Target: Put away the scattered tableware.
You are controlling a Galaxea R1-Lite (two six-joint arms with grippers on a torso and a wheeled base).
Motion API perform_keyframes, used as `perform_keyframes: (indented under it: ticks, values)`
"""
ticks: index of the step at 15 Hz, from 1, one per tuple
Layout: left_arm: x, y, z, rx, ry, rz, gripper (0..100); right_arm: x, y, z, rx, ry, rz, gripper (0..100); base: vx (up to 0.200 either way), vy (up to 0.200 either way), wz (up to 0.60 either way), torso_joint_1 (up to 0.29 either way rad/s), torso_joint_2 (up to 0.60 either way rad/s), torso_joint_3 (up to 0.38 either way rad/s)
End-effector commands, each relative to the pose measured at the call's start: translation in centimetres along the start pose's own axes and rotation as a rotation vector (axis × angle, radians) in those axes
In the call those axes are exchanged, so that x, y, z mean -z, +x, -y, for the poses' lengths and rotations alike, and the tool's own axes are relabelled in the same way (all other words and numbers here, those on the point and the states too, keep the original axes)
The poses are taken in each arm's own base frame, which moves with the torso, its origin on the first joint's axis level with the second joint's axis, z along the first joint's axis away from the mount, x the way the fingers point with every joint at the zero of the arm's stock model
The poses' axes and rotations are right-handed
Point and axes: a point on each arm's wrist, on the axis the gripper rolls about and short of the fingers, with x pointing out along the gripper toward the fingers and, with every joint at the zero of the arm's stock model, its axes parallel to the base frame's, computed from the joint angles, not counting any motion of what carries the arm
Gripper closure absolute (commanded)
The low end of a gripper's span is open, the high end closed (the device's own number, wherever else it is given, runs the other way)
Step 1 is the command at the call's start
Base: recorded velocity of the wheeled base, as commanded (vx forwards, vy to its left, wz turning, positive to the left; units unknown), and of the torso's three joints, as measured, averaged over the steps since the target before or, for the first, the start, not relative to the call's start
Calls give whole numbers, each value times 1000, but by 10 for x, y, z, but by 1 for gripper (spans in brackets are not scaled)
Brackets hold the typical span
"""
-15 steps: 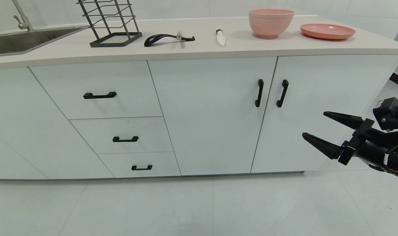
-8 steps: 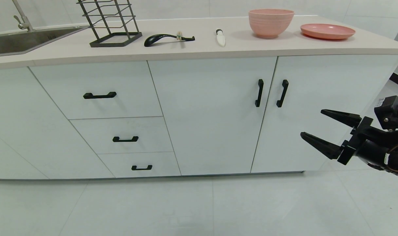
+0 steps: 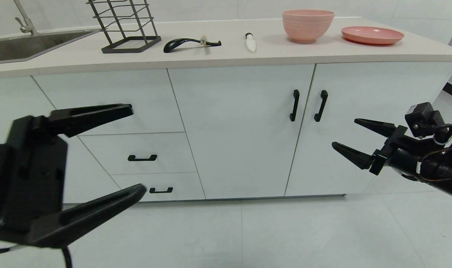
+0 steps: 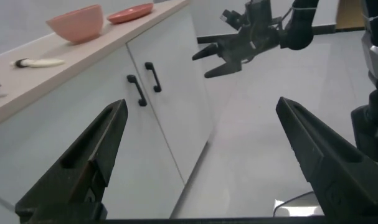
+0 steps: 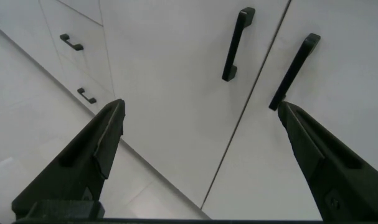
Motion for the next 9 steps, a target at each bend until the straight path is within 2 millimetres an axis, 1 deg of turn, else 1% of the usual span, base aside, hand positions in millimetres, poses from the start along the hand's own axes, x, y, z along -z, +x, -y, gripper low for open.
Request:
perform_keyframes:
  ticks: [1, 2, 4, 5, 6, 7, 8, 9]
  values:
    - [28, 37, -20, 61, -73, -44, 0, 6, 6, 2, -3, 7, -11, 0, 0, 0, 0, 0, 0, 0]
    - [31, 43, -25, 63, -81, -51, 0, 7, 6, 3, -3, 7, -11, 0, 0, 0, 0, 0, 0, 0]
    - [50, 59, -38, 68, -107, -78, 0, 13, 13, 6, -4, 11, -18, 0, 0, 0, 0, 0, 0, 0]
    - [53, 63, -41, 70, -107, -77, 0, 14, 16, 8, -4, 12, -16, 0, 0, 0, 0, 0, 0, 0]
    - [61, 79, -44, 94, -108, -66, 0, 15, 21, 11, -8, 20, -6, 0, 0, 0, 0, 0, 0, 0]
    - [65, 91, -45, 115, -110, -49, 0, 16, 22, 14, -26, 21, 1, 0, 0, 0, 0, 0, 0, 0]
    - [70, 103, -45, 138, -112, -27, 0, 16, 20, 18, -34, 19, 9, 0, 0, 0, 0, 0, 0, 0]
    - [75, 115, -40, 170, -112, -5, 0, 16, 16, 23, -27, 18, 13, 0, 0, 0, 0, 0, 0, 0]
